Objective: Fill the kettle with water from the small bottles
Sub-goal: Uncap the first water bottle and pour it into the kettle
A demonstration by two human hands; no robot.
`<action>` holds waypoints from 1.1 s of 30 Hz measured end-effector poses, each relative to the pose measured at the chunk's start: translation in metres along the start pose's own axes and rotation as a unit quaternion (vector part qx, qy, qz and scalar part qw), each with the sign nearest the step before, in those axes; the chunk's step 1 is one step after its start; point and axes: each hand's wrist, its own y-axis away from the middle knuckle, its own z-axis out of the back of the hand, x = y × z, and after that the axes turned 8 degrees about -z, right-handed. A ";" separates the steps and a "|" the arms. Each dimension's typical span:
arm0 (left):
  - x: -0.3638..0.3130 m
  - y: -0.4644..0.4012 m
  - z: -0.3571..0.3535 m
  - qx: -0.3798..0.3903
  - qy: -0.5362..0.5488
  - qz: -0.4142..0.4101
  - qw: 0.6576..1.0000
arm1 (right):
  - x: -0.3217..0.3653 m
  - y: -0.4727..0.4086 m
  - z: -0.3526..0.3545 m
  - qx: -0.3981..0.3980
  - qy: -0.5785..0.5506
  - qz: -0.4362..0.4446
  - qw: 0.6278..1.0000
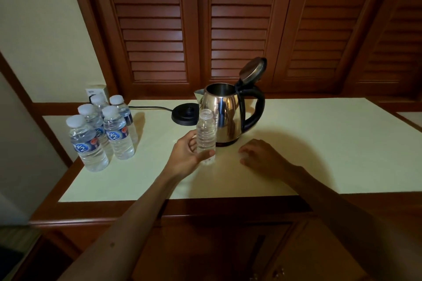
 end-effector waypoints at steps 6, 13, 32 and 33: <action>-0.003 -0.002 -0.006 -0.026 -0.023 -0.005 0.999 | -0.019 0.006 0.006 -0.086 -0.010 -0.047 0.995; -0.034 -0.014 0.008 -0.051 -0.054 -0.030 0.997 | -0.043 0.018 0.014 -0.027 0.105 -0.060 0.992; -0.105 -0.070 0.071 -0.003 -0.422 -0.072 0.903 | -0.045 0.016 0.010 -0.040 0.101 -0.063 0.992; -0.107 -0.071 0.073 0.002 -0.430 -0.069 0.900 | -0.044 0.016 0.010 -0.041 0.104 -0.062 0.992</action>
